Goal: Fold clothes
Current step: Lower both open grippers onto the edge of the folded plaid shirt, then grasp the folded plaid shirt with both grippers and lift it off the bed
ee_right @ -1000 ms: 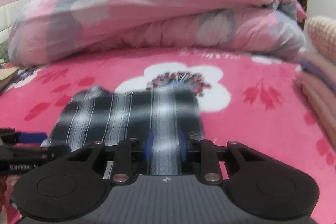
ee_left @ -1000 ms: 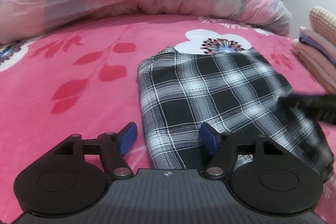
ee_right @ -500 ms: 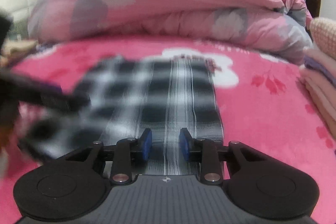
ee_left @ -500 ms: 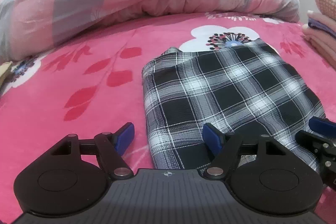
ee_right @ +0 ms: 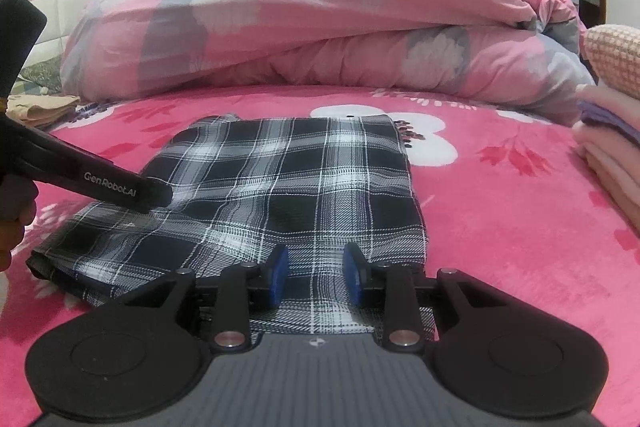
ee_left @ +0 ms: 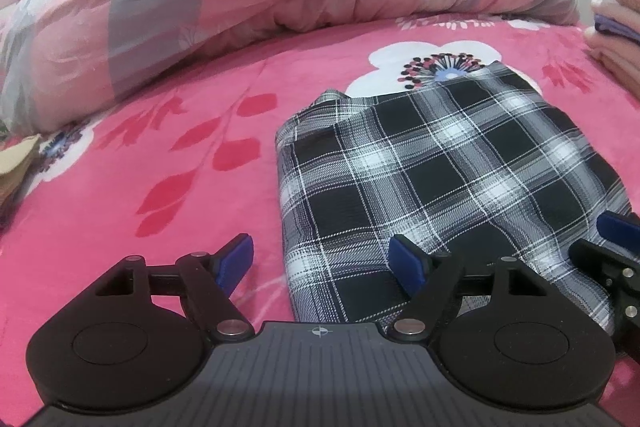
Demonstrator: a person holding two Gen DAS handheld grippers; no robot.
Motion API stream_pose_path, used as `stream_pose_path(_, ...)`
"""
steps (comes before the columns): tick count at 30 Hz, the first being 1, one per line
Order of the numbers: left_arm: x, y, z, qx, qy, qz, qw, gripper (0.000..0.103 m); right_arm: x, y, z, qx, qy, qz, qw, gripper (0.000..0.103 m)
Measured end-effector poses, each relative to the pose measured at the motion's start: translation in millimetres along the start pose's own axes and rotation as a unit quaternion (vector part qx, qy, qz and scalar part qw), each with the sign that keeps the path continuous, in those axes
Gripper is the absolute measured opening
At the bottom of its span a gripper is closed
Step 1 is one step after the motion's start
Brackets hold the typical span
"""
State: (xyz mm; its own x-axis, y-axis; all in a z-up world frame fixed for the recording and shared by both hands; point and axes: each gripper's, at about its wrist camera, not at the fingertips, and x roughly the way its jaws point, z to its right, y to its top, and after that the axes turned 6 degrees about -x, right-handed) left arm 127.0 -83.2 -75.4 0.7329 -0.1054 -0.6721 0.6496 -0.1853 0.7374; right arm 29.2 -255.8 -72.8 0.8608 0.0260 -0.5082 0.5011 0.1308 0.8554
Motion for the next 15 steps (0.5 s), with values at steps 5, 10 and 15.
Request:
stream_pose_path(5, -1, 1, 4, 0.010, 0.011, -0.001, 0.9999, 0.076, -1, -1, 1, 0.005, 0.002, 0.003, 1.000, 0.033)
stream_pose_path(10, -1, 0, 4, 0.015, 0.015, 0.001, 0.9998, 0.079, -2, -3, 0, 0.005, 0.002, 0.004, 1.000, 0.033)
stream_pose_path(15, -4, 2, -9, -0.011, -0.023, -0.007, 0.9997, 0.082, -3, -3, 3, 0.011, 0.011, 0.006, 1.000, 0.036)
